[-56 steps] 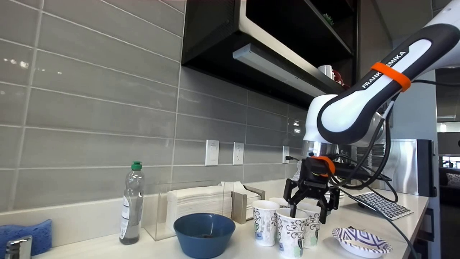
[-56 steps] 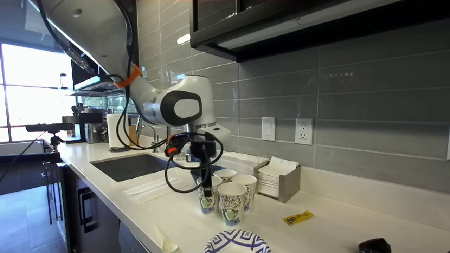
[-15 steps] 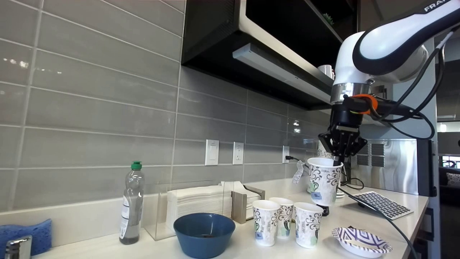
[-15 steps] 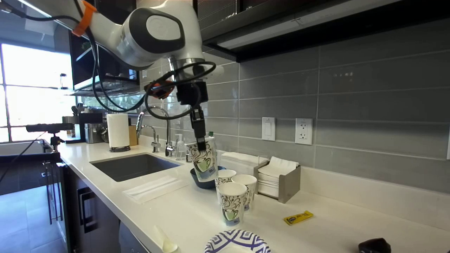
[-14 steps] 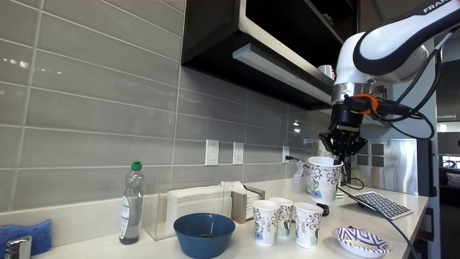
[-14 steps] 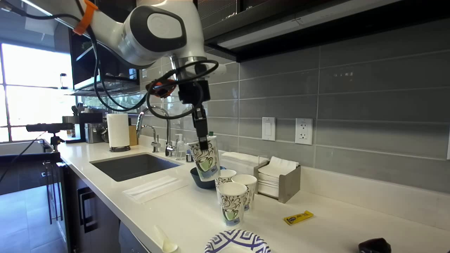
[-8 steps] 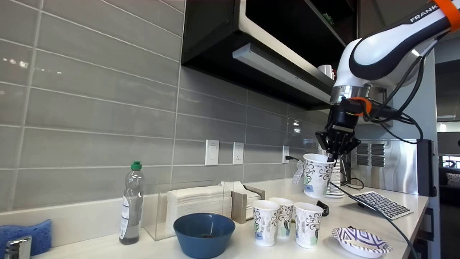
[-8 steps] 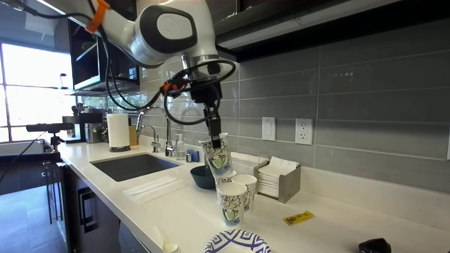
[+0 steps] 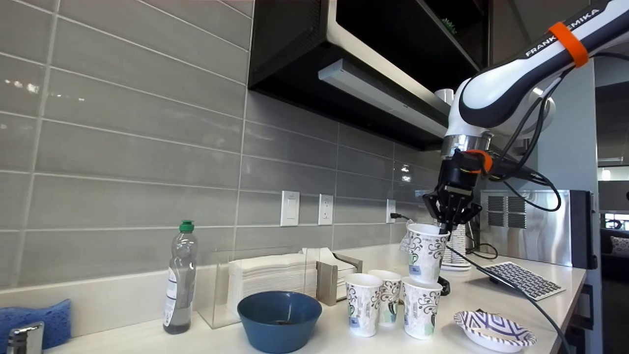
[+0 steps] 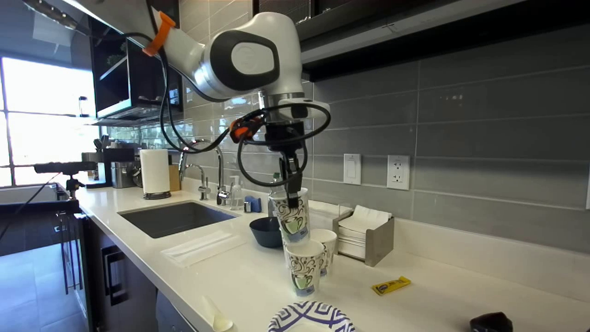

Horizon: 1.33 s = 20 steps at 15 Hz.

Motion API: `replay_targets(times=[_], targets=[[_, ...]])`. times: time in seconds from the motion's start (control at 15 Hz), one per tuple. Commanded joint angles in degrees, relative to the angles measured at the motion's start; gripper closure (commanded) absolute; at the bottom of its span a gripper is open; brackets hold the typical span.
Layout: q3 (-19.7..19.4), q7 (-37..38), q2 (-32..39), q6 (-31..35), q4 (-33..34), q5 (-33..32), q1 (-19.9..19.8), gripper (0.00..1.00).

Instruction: Stack the four coffee cups together.

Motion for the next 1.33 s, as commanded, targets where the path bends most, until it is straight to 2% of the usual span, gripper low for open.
replay_targets(times=[0.0, 0.53, 0.6, 0.67, 0.8, 1.27], targets=[[-0.51, -1.68, 2.51, -0.37, 2.26, 1.66, -0.27, 0.99], [-1.22, -1.14, 4.68, -0.19, 2.55, 1.62, -0.46, 0.99], [-1.47, -1.2, 4.8, 0.27, 2.42, 2.19, -0.41, 0.72], [-1.53, -0.78, 4.99, 0.5, 2.29, 2.17, -0.53, 0.7], [-1.76, -0.87, 5.14, 1.23, 1.91, 2.84, -0.41, 0.58], [-1.99, -1.31, 7.7, 4.1, 1.25, 6.92, 0.19, 0.1]])
